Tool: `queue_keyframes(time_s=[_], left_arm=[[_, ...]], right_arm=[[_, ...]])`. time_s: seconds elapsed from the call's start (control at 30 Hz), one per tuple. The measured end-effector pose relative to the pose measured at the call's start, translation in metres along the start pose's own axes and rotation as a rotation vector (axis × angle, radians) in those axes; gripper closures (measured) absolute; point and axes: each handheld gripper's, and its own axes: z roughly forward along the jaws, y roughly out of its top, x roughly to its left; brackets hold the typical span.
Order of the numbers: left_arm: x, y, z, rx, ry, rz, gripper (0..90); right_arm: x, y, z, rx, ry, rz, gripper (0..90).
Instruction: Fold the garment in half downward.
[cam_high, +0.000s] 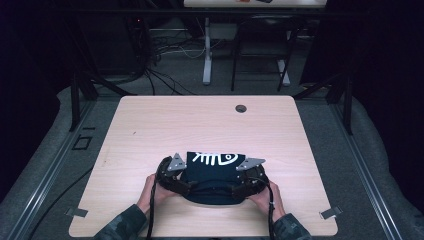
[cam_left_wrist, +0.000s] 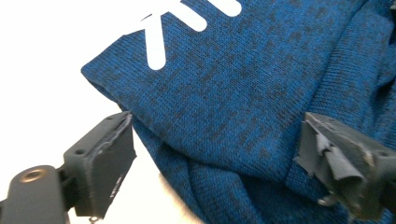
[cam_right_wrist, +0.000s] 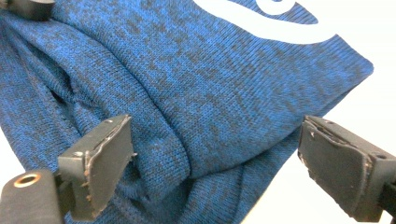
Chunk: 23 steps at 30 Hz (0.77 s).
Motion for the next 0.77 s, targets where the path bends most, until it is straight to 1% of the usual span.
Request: queue_keyframes(time_s=[0.03,0.07,0.1,0.17,0.2,0.23,0.27,0.33,0.4,0.43,0.47,0.5,0.53,0.57,0.6,0.63,0.67,0.7,0.73,0.77], left_arm=[[0.0,0.0,0.0,0.0,0.0,0.0,7.6],[-0.002,0.001,-0.006,-0.011,0.011,0.009,6.9],[-0.003,0.002,-0.008,-0.01,0.013,0.013,6.3],[-0.005,0.002,-0.01,-0.016,0.021,0.012,5.1],[-0.005,0.001,-0.012,-0.023,0.018,0.008,3.6],[-0.004,-0.001,-0.017,-0.028,0.032,0.006,3.3],[-0.004,-0.001,-0.017,-0.028,0.032,0.006,2.9],[-0.001,-0.007,-0.023,-0.032,0.05,-0.014,2.3],[0.001,-0.009,-0.024,-0.036,0.057,-0.022,2.0],[0.003,-0.011,-0.026,-0.034,0.063,-0.028,2.0],[0.005,-0.014,-0.027,-0.031,0.069,-0.036,1.9],[0.006,-0.017,-0.029,-0.03,0.076,-0.043,1.6],[0.008,-0.019,-0.03,-0.026,0.079,-0.051,1.5],[0.009,-0.022,-0.03,-0.023,0.086,-0.058,1.5],[0.012,-0.026,-0.031,-0.004,0.099,-0.065,1.5],[0.013,-0.029,-0.032,0.002,0.105,-0.067,1.4],[0.013,-0.029,-0.032,0.002,0.105,-0.067,1.8],[0.014,-0.031,-0.032,0.01,0.104,-0.072,1.6],[0.016,-0.035,-0.031,0.032,0.094,-0.082,1.5],[0.016,-0.035,-0.031,0.032,0.094,-0.082,1.4]], right_arm=[[0.0,0.0,0.0,0.0,0.0,0.0,9.7],[-0.001,0.0,-0.004,-0.009,-0.005,0.0,9.2],[-0.001,-0.001,-0.007,-0.012,-0.014,0.003,9.2],[-0.002,-0.001,-0.009,-0.016,-0.015,0.002,9.1],[-0.004,-0.003,-0.014,-0.032,-0.018,0.012,9.0],[-0.005,-0.004,-0.018,-0.028,-0.024,0.013,9.1],[-0.005,-0.004,-0.018,-0.028,-0.024,0.013,9.1],[-0.008,-0.009,-0.027,-0.043,-0.035,0.024,9.1],[-0.01,-0.011,-0.029,-0.052,-0.038,0.03,9.2],[-0.012,-0.014,-0.032,-0.045,-0.034,0.032,9.1],[-0.012,-0.016,-0.034,-0.047,-0.041,0.044,9.1],[-0.014,-0.019,-0.036,-0.037,-0.044,0.045,9.0],[-0.016,-0.025,-0.039,-0.041,-0.052,0.059,8.8],[-0.016,-0.025,-0.039,-0.041,-0.052,0.059,8.8],[-0.019,-0.031,-0.043,-0.029,-0.055,0.066,8.7],[-0.02,-0.034,-0.045,-0.024,-0.06,0.069,8.7],[-0.02,-0.034,-0.045,-0.024,-0.06,0.069,8.7],[-0.023,-0.041,-0.046,-0.016,-0.065,0.076,8.7],[-0.024,-0.045,-0.047,-0.007,-0.069,0.084,8.7],[-0.024,-0.045,-0.047,-0.007,-0.069,0.084,8.7]])
